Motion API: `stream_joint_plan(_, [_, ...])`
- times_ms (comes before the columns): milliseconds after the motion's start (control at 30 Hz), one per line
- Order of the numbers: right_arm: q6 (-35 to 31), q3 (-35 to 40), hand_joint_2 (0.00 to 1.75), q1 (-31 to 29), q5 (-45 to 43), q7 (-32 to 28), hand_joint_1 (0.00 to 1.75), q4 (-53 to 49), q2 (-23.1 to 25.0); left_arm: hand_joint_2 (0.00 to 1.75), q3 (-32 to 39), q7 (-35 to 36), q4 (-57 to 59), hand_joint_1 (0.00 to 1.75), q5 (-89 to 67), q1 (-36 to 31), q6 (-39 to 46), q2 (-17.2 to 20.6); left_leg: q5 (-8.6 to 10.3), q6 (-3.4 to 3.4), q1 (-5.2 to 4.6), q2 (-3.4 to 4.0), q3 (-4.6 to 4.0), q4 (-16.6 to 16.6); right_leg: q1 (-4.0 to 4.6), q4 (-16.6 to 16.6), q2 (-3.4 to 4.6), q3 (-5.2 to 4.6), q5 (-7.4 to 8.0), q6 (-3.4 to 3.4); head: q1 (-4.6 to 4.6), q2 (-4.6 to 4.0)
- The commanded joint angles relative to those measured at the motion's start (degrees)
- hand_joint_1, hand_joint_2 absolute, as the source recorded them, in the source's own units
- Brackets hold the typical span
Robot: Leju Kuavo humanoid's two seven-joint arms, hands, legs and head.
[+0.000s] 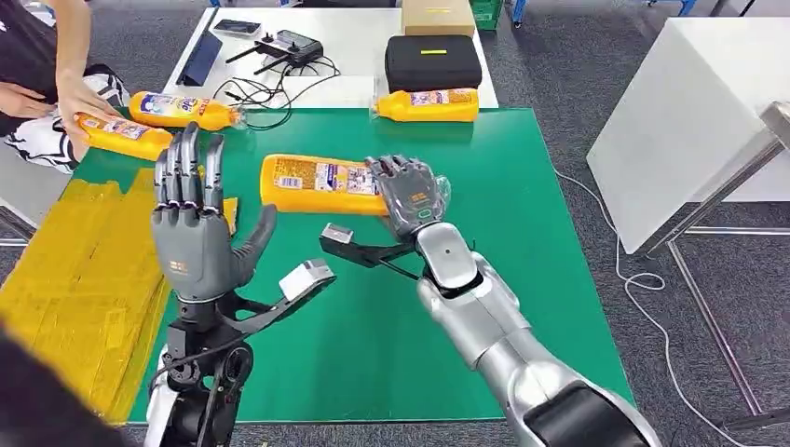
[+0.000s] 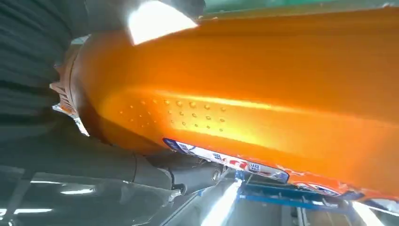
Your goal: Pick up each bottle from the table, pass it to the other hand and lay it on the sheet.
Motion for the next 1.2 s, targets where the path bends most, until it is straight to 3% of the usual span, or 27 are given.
stream_joint_plan(33, [1.3,-0.3,1.75,-4.9,0.4,-0.3,1.75,2.9,1.9,1.75,-13.9,6.0,5.3,0.00,-0.2,-3.3,-0.2,7.5,-0.04,-0.04,-0.02,0.04,0.17,-0.1,0.00,0.0,-0.03,0.13,-0.05,-0.01,-0.04,0.00])
stream_joint_plan(100, [-1.6,0.5,1.75,-5.0,1.6,1.3,1.75,2.1,1.8,1.75,-14.9,1.4,10.5,0.00,4.5,-4.1,-0.2,7.0,-0.04,-0.03,-0.03,-0.03,0.25,-0.1,0.00,0.0,-0.11,0.22,-0.08,-0.01,-0.02,0.00])
stream_joint_plan(233, [-0.2,1.4,1.75,-5.9,1.5,2.3,1.75,1.4,2.4,1.75,-13.1,-2.5,16.4,0.00,3.5,-5.2,-0.2,4.0,-0.07,-0.03,-0.03,0.07,0.34,-0.1,-0.01,0.0,-0.06,0.30,-0.08,0.00,-0.02,0.00])
stream_joint_plan(333, [-0.3,1.4,1.75,-6.0,1.2,2.0,1.75,1.5,2.5,1.75,-14.9,-2.0,18.7,0.00,2.5,-5.7,-0.2,4.3,-0.05,-0.02,-0.03,0.06,0.21,-0.1,-0.01,0.0,-0.03,0.17,-0.05,0.00,-0.04,0.00])
stream_joint_plan(400, [-0.2,0.9,1.75,-6.1,1.3,1.7,1.75,1.8,2.8,1.75,-16.2,-1.3,20.0,0.00,2.4,-6.0,-0.2,4.4,-0.18,-0.05,0.00,0.04,0.73,-0.2,0.03,-0.1,-0.16,0.69,-0.20,-0.01,0.02,0.00])
stream_joint_plan(467, [-0.1,0.9,1.75,-6.0,1.0,1.4,1.75,1.9,2.9,1.75,-16.6,-1.3,21.1,0.00,2.4,-6.2,-0.2,4.3,-0.05,-0.02,-0.04,0.03,0.20,-0.1,-0.04,0.0,-0.03,0.16,-0.05,0.00,-0.02,0.00])
stream_joint_plan(567, [-0.2,1.0,1.75,-5.7,0.9,1.3,1.75,1.9,3.1,1.75,-18.2,-0.3,21.7,0.00,3.1,-6.4,-0.2,4.9,-0.04,-0.02,-0.04,0.08,0.18,-0.1,-0.06,0.0,0.01,0.13,-0.04,0.00,-0.02,0.00])
stream_joint_plan(1200, [-0.2,1.1,1.75,-5.4,0.9,1.5,1.75,1.7,3.2,1.75,-18.0,-0.3,22.4,0.00,3.0,-6.4,-0.2,4.8,-0.10,-0.03,-0.03,0.19,0.26,-0.1,-0.05,0.0,0.12,0.20,-0.06,-0.01,-0.02,0.00])
